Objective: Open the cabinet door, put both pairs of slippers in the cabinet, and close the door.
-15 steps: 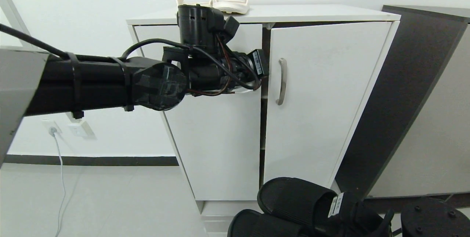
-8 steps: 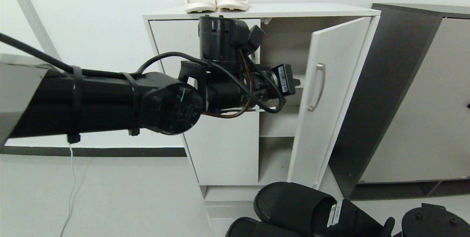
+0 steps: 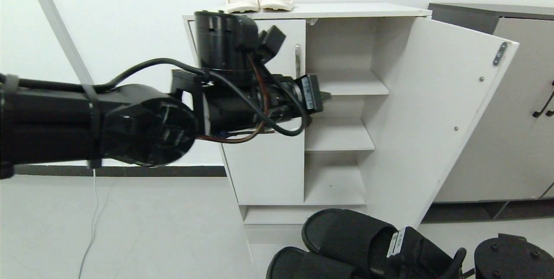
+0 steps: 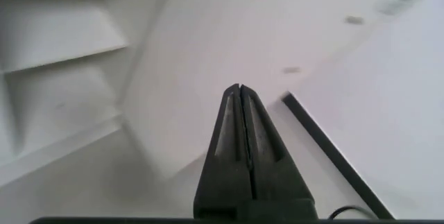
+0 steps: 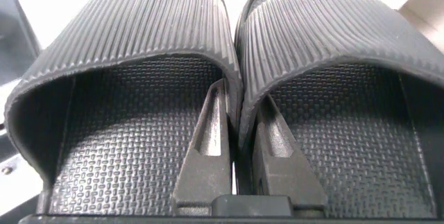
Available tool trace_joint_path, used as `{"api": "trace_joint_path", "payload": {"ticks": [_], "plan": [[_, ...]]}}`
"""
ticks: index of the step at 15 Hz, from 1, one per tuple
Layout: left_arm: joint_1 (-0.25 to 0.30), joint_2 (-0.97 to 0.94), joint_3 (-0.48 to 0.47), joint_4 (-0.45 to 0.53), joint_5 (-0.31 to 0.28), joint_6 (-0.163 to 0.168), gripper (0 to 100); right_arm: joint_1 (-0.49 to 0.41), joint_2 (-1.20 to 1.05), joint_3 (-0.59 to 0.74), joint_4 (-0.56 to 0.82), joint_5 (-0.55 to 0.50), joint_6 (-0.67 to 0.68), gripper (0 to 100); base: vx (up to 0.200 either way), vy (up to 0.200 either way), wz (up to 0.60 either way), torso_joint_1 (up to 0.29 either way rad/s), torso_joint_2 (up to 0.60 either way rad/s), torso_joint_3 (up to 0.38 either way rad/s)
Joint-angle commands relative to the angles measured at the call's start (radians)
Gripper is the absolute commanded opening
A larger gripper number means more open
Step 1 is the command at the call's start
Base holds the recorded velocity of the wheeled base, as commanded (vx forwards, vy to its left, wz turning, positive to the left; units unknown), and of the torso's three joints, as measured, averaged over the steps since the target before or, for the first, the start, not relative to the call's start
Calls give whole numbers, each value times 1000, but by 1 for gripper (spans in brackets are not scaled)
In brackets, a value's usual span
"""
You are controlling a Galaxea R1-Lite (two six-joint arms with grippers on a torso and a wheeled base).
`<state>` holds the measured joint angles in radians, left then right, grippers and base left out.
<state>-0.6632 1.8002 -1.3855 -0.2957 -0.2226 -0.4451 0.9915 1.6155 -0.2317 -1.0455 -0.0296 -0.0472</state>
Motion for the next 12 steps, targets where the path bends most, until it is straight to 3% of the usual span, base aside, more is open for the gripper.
{"api": "trace_joint_path", "payload": {"ticks": [1, 4, 6, 7, 8, 10, 12], "plan": [[83, -202, 184, -3, -1, 0, 0, -25, 6, -3, -1, 2, 0, 0, 0, 0, 0, 0, 0, 0], [149, -542, 482, -5, 2, 13, 0, -50, 12, -9, -1, 2, 0, 0, 0, 0, 0, 0, 0, 0], [180, -728, 640, 7, 2, 36, 0, -63, 14, -14, -1, 2, 0, 0, 0, 0, 0, 0, 0, 0], [186, -891, 760, 46, 3, 63, 0, -66, 15, -15, 1, 2, 0, 0, 0, 0, 0, 0, 0, 0], [188, -1012, 816, 112, 9, 71, 0, -66, 14, -15, -1, 2, 0, 0, 0, 0, 0, 0, 0, 0], [189, -1188, 866, 271, 75, 75, 0, -66, 14, -15, -1, 2, -2, 0, 0, 0, 0, 0, 0, 0], [283, -1358, 922, 345, 124, 129, 0, -68, 14, -15, -1, 0, -2, 0, 0, 0, 0, 0, 0, 0]]}}
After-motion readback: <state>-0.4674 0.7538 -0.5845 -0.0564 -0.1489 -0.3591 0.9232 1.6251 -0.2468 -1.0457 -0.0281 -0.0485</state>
